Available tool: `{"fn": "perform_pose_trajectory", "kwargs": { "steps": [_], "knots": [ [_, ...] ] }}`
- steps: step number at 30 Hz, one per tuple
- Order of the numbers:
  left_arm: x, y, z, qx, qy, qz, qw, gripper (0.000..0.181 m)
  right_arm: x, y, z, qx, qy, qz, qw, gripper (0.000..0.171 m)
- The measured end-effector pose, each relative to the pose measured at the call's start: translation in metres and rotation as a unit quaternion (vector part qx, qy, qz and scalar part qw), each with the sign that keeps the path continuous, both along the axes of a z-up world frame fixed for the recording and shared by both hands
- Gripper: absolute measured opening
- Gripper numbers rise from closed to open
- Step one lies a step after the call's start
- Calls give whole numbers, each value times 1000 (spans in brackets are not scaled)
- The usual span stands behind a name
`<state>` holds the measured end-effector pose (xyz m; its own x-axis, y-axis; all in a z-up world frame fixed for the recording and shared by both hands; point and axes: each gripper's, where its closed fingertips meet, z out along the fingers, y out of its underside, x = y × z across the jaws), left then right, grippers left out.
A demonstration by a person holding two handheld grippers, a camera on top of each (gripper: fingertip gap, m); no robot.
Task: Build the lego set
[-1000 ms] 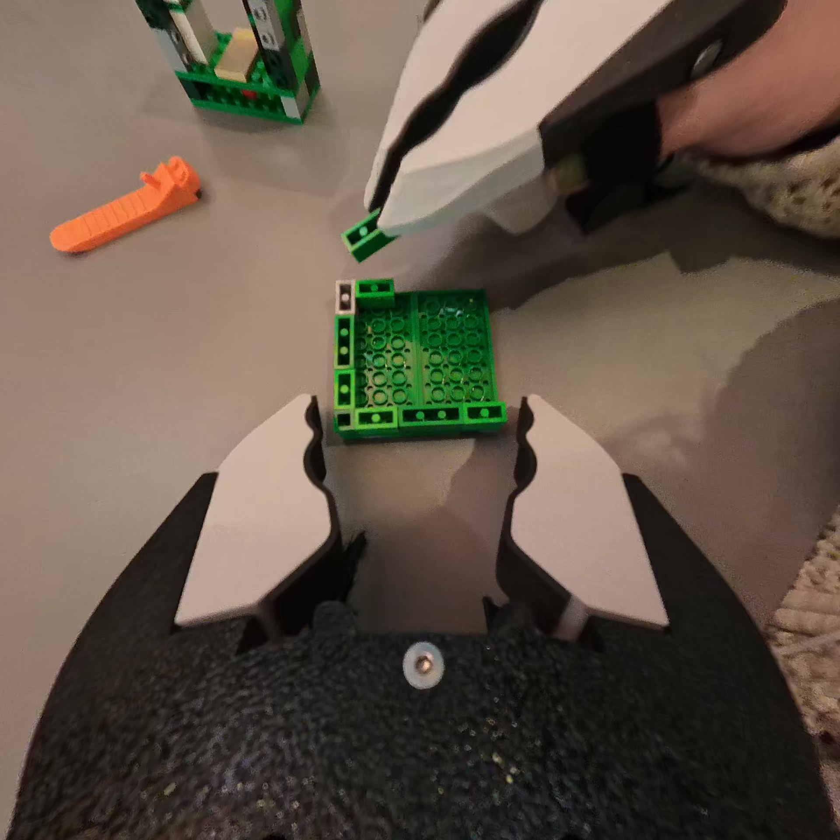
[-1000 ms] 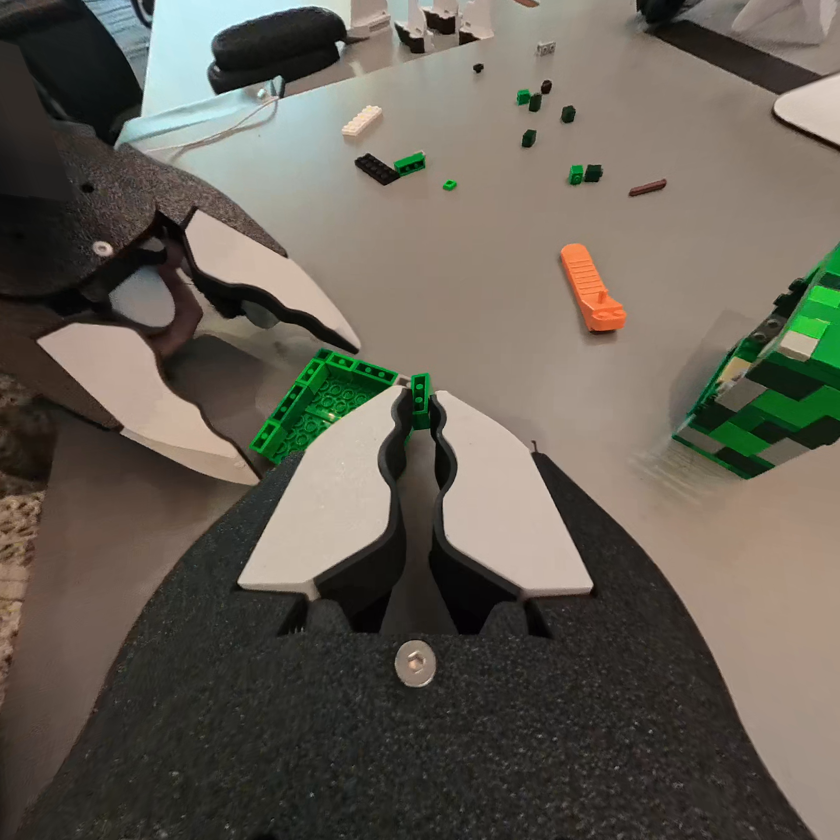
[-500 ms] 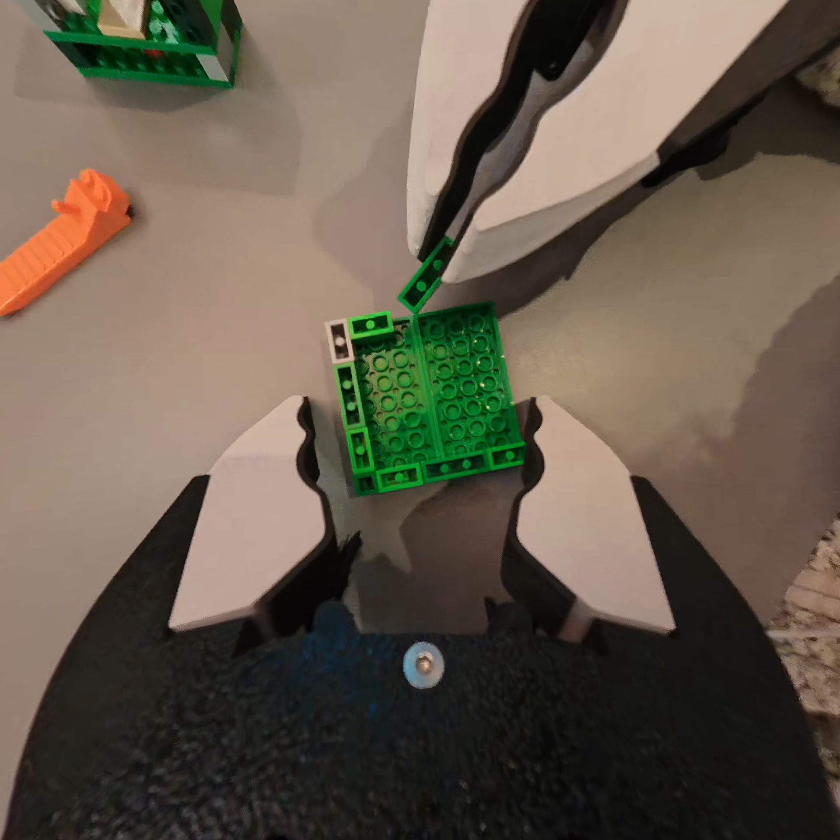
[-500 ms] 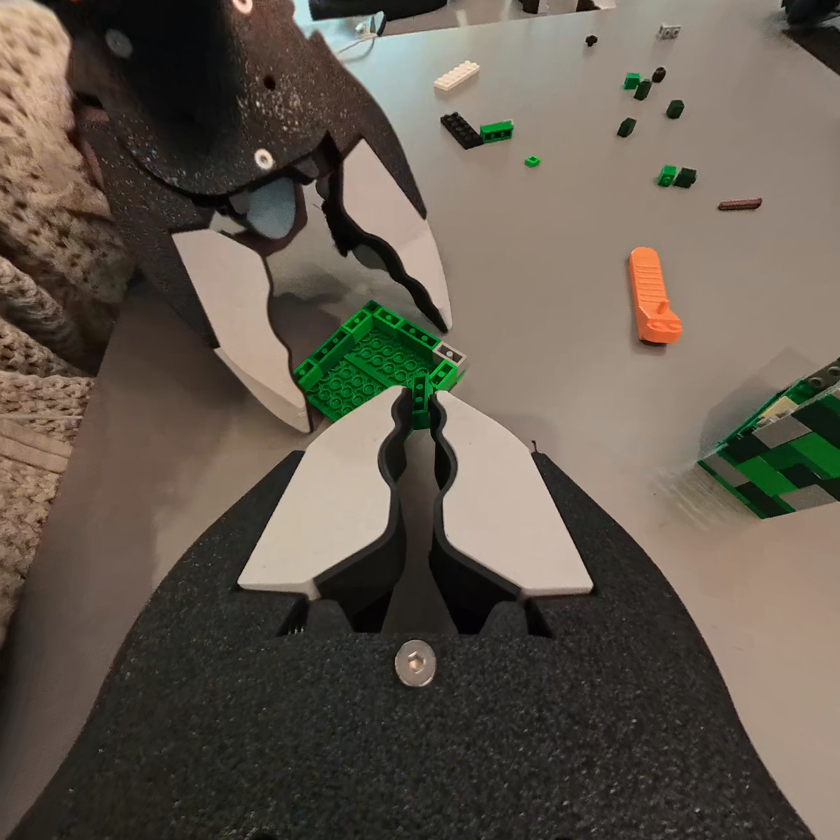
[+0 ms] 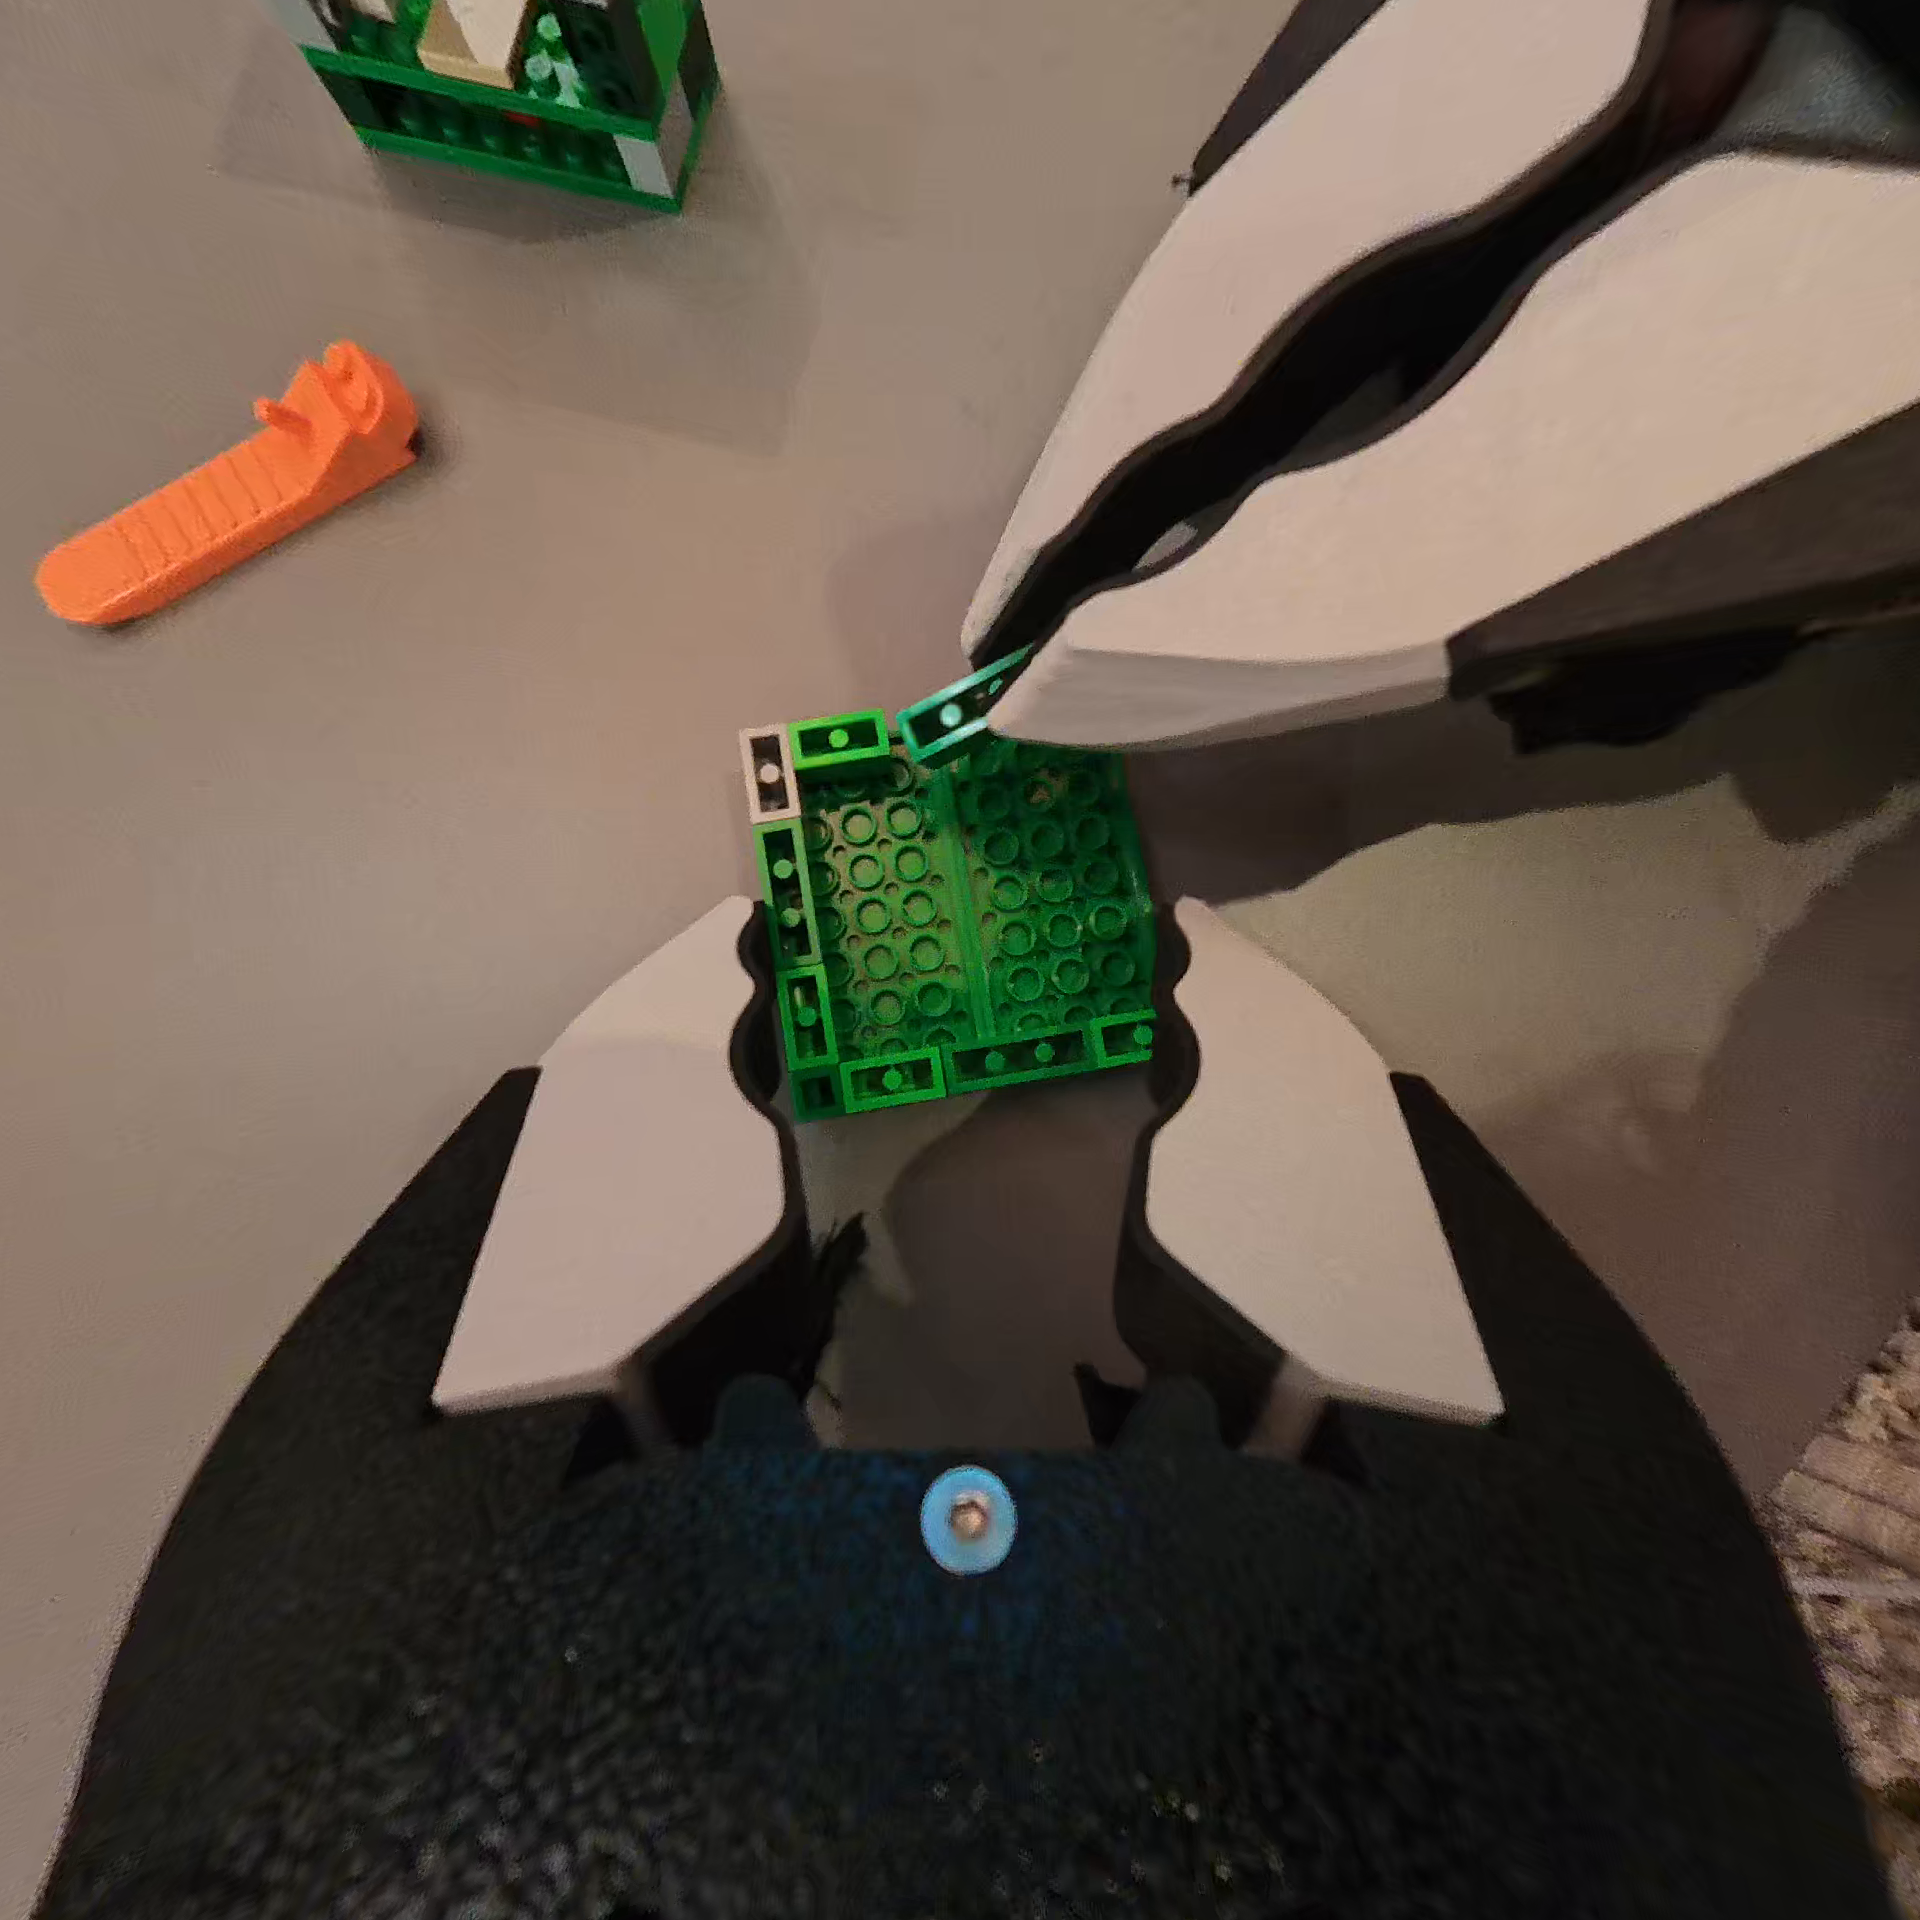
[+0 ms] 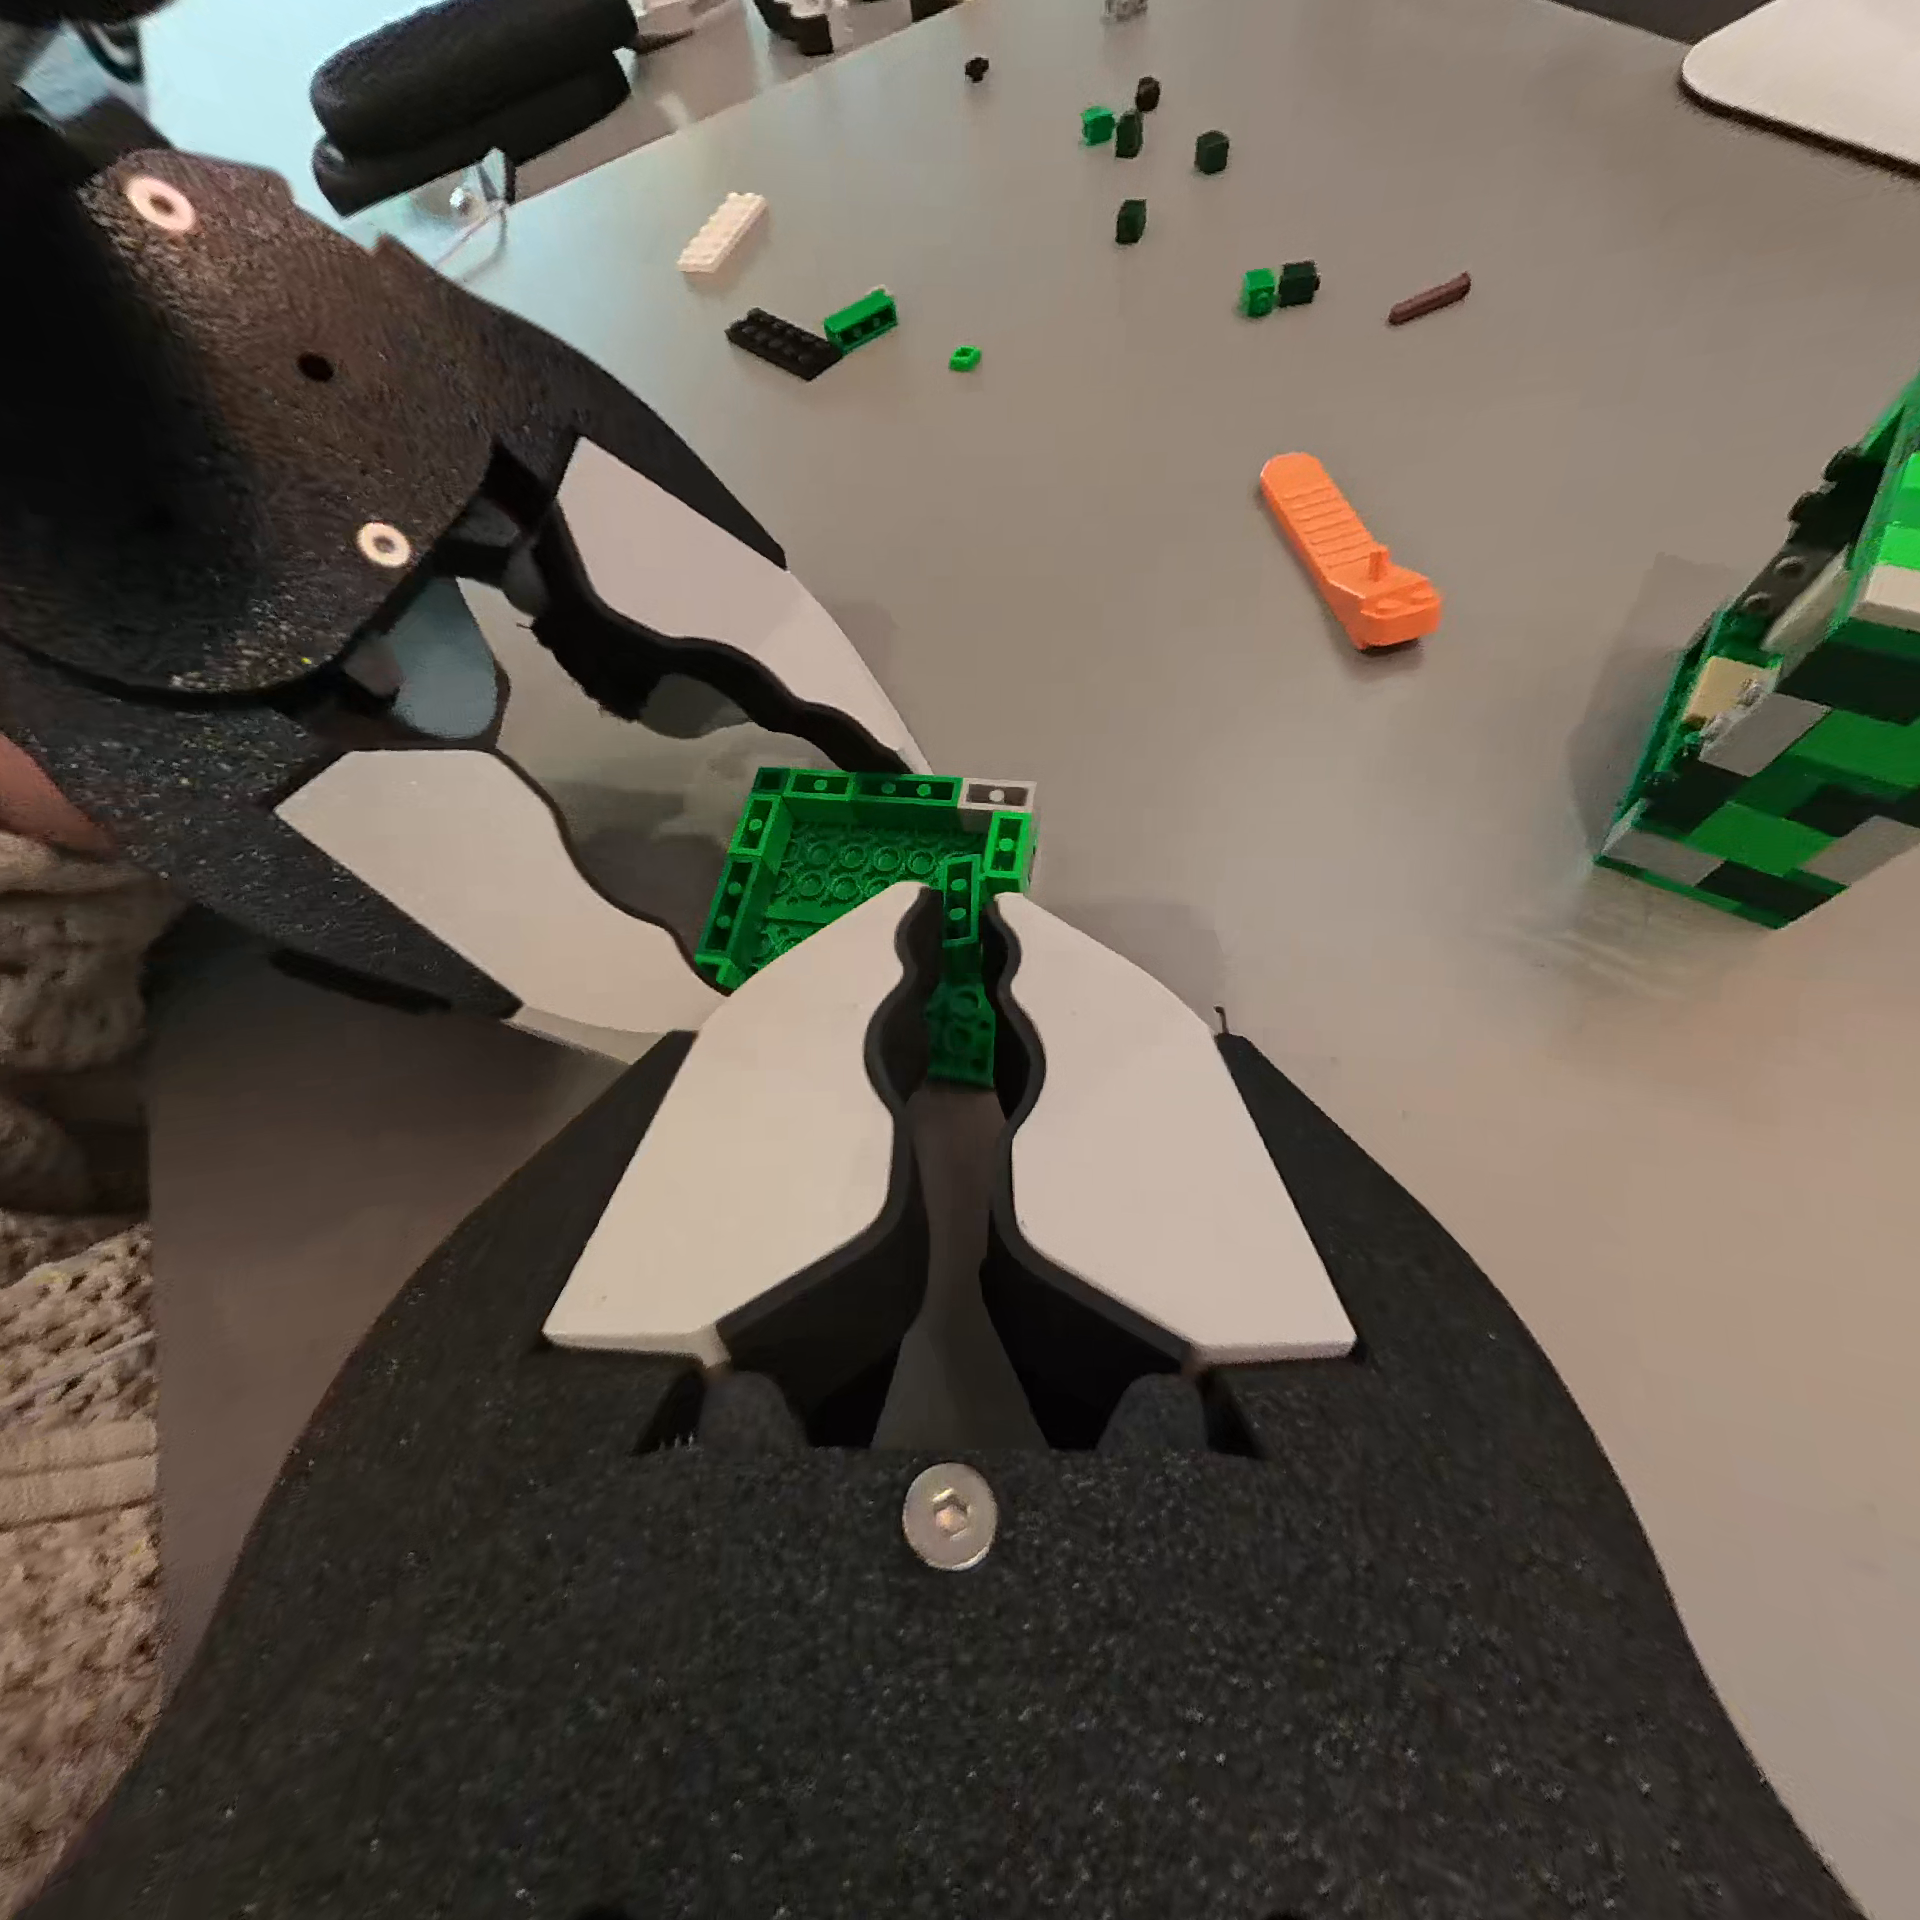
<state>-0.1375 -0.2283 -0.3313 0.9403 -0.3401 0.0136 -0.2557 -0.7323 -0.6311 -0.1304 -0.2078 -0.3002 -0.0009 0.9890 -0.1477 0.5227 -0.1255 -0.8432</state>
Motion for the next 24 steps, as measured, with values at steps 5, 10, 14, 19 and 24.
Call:
{"fn": "perform_pose_trajectory", "kwargs": {
  "steps": [5,10,14,19,24],
  "knots": [
    [0,-1,0,9,-3,6,1000,69,0,2,-12,19,-35,-18,999,7],
    [1,-1,0,11,-1,0,1000,70,0,2,-15,27,-47,-20,998,7],
    [1,0,0,12,-1,-3,1000,70,0,2,-16,38,-49,-21,998,7],
    [2,0,0,17,1,-3,1000,70,0,1,-16,17,-53,-27,998,7],
    [2,0,0,22,1,-3,1000,70,-1,1,-17,-52,-55,-34,997,8]
  ]
}}
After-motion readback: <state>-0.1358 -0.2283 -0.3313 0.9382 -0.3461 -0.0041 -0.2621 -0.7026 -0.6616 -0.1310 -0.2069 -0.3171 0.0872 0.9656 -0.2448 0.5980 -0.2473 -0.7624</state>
